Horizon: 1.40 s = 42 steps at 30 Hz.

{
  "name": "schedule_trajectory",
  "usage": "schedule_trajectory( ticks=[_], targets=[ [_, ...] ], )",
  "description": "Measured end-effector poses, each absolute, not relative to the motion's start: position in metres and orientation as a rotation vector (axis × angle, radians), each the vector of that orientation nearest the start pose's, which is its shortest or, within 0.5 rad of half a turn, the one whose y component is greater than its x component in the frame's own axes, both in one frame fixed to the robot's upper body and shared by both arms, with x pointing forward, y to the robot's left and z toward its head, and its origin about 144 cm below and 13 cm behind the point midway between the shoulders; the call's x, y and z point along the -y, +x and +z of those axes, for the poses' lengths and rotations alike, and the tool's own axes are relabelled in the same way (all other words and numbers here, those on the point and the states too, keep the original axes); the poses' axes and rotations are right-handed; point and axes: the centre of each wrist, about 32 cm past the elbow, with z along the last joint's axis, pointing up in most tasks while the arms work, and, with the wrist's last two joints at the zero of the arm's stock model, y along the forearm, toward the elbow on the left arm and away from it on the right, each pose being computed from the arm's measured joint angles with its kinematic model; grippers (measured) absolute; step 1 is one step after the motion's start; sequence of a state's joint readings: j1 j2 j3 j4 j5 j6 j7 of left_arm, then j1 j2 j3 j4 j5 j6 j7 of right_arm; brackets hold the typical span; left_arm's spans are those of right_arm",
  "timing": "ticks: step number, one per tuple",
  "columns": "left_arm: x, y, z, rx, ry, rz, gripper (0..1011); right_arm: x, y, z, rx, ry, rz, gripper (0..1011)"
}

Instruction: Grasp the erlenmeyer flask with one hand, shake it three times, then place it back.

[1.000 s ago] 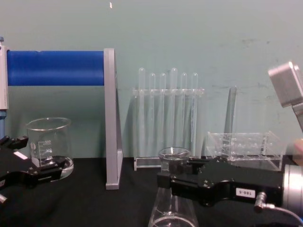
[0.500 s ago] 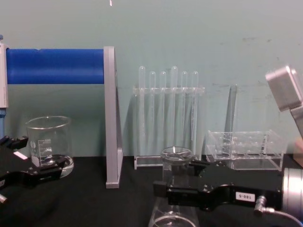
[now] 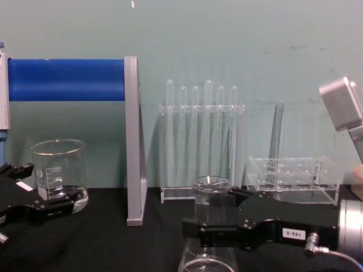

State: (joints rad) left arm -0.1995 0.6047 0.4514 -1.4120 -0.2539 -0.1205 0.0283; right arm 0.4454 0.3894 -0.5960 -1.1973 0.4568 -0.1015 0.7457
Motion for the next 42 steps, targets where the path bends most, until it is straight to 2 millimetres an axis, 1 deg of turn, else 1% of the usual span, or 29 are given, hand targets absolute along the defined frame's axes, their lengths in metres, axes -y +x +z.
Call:
schedule_trajectory(
  ticks=[20, 25, 34, 42],
  targets=[
    [-0.310, 0.489, 1.140, 0.285, 0.305, 1.248, 1001, 0.228, 0.550, 1.148, 0.016, -0.126, -0.457, 1000],
    [-0.310, 0.489, 1.140, 0.285, 0.304, 1.248, 1001, 0.231, 0.548, 1.149, 0.011, -0.142, -0.458, 1000],
    [-0.310, 0.489, 1.140, 0.285, 0.305, 1.248, 1001, 0.245, 0.537, 1.149, 0.018, -0.145, -0.464, 1000],
    [-0.310, 0.489, 1.140, 0.285, 0.305, 1.248, 1001, 0.264, 0.520, 1.150, 0.019, -0.146, -0.512, 1000]
  ],
)
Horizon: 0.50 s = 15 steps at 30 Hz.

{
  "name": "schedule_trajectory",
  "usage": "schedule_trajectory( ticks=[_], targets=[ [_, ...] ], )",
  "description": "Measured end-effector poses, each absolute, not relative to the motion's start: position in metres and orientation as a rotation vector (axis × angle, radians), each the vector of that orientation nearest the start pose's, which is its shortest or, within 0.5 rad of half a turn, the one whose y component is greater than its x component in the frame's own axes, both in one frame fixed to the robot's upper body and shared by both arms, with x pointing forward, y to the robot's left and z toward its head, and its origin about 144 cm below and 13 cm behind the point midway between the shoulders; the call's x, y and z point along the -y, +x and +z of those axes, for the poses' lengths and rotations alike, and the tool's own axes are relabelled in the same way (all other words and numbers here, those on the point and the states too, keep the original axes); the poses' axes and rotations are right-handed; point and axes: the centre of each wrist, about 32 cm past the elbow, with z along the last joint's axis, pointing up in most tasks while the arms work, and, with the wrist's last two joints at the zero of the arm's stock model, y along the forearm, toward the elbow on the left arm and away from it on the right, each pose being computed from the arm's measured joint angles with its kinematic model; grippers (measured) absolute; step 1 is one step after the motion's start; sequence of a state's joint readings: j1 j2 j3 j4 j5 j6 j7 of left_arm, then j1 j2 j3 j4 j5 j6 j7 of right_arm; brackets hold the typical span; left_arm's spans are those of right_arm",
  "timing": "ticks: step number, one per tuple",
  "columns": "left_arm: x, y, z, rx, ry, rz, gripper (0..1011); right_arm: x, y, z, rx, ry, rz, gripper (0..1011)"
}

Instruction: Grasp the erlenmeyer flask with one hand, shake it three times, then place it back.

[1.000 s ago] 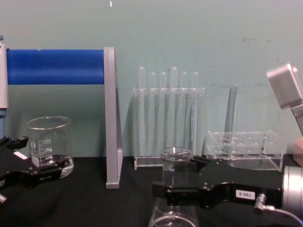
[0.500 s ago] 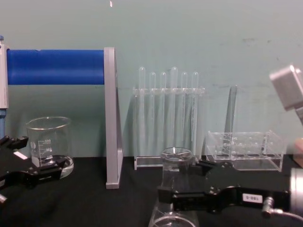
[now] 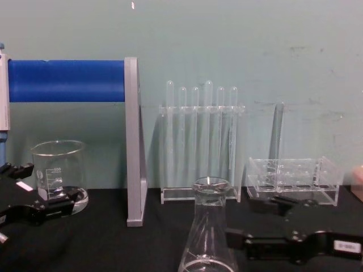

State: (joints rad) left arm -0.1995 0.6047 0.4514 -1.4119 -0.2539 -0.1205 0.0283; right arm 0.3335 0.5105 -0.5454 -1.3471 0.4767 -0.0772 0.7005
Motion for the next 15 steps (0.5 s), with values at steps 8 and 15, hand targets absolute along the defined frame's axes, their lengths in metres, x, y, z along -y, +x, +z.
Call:
schedule_trajectory(
  ticks=[8, 15],
  targets=[
    [-0.310, 0.489, 1.140, 0.285, 0.304, 1.248, 1001, 0.277, 0.510, 1.150, 0.009, -0.142, -0.626, 1000],
    [-0.310, 0.489, 1.140, 0.285, 0.304, 1.248, 1001, 0.273, 0.508, 1.150, -0.005, -0.080, -0.799, 1000]
  ],
)
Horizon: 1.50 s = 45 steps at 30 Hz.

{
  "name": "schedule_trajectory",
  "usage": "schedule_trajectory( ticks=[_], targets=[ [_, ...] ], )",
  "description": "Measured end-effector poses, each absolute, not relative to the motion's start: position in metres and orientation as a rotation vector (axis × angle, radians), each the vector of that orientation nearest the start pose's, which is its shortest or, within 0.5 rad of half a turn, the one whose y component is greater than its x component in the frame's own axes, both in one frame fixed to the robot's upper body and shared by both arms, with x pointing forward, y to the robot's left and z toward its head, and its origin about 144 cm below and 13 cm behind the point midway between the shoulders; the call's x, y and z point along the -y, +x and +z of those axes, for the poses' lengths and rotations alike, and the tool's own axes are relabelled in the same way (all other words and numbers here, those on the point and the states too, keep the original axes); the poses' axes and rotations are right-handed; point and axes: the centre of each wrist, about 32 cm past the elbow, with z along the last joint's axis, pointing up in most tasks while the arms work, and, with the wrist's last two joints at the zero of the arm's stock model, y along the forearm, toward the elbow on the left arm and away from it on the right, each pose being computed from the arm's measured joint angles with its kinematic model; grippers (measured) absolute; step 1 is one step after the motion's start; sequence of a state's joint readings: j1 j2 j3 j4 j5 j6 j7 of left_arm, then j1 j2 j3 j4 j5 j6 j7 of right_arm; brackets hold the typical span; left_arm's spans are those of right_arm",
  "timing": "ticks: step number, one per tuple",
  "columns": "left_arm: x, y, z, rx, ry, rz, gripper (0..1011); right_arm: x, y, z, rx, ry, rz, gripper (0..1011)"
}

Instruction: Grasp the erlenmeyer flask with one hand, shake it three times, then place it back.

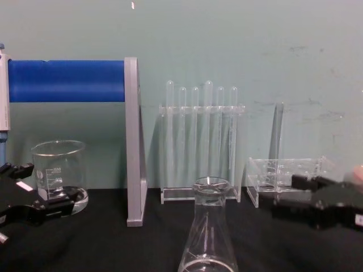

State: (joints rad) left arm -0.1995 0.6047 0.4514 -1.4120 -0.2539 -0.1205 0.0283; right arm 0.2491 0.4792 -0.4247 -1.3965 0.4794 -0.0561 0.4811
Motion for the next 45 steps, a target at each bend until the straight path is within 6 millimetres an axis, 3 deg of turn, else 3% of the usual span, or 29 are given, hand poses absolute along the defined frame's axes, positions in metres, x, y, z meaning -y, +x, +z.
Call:
schedule_trajectory(
  ticks=[16, 22, 45],
  targets=[
    [-0.310, 0.489, 1.140, 0.285, 0.304, 1.248, 1001, 0.234, 0.523, 1.155, 0.119, 0.105, -1.046, 1000],
    [-0.310, 0.489, 1.140, 0.285, 0.304, 1.248, 1001, 0.225, 0.529, 1.156, 0.114, 0.088, -1.149, 1000],
    [-0.310, 0.489, 1.140, 0.285, 0.305, 1.248, 1001, 0.227, 0.536, 1.143, -0.051, -0.149, -1.239, 1000]
  ],
)
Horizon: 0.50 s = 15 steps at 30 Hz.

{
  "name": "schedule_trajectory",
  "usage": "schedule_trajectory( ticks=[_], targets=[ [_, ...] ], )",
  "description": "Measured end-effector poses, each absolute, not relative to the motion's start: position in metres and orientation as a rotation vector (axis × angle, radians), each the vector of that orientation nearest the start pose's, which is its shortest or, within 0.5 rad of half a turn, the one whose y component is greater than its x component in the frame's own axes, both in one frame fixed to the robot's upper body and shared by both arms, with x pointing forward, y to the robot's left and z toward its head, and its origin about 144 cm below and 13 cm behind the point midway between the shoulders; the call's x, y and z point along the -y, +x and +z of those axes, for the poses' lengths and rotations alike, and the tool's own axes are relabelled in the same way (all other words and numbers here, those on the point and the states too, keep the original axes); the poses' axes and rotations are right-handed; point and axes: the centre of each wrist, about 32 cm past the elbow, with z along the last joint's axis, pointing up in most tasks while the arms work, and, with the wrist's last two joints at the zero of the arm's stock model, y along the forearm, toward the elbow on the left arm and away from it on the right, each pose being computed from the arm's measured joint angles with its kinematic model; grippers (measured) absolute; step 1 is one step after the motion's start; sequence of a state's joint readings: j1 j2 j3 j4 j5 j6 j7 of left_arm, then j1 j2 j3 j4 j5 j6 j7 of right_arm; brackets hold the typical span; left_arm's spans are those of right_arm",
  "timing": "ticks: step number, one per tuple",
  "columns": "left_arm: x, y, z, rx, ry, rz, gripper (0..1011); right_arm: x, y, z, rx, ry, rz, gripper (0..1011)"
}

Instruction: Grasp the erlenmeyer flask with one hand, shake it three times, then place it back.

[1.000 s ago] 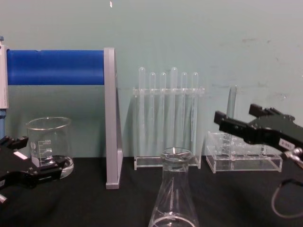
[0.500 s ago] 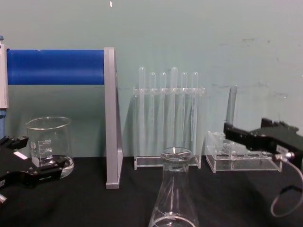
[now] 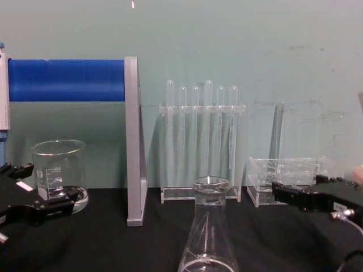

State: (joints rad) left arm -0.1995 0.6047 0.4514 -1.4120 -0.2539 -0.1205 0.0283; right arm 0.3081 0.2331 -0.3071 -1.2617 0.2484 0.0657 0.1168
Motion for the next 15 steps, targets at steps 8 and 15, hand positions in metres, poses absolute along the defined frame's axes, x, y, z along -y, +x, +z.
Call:
schedule_trajectory(
  ticks=[8, 15],
  targets=[
    [-0.3097, 0.4886, 1.1398, 0.285, 0.304, 1.248, 1001, 0.2286, 0.5357, 1.1400, -0.069, -0.179, -1.232, 1000],
    [-0.3097, 0.4886, 1.1398, 0.285, 0.305, 1.248, 1001, 0.2306, 0.5356, 1.1398, -0.088, -0.190, -1.233, 1000]
  ],
)
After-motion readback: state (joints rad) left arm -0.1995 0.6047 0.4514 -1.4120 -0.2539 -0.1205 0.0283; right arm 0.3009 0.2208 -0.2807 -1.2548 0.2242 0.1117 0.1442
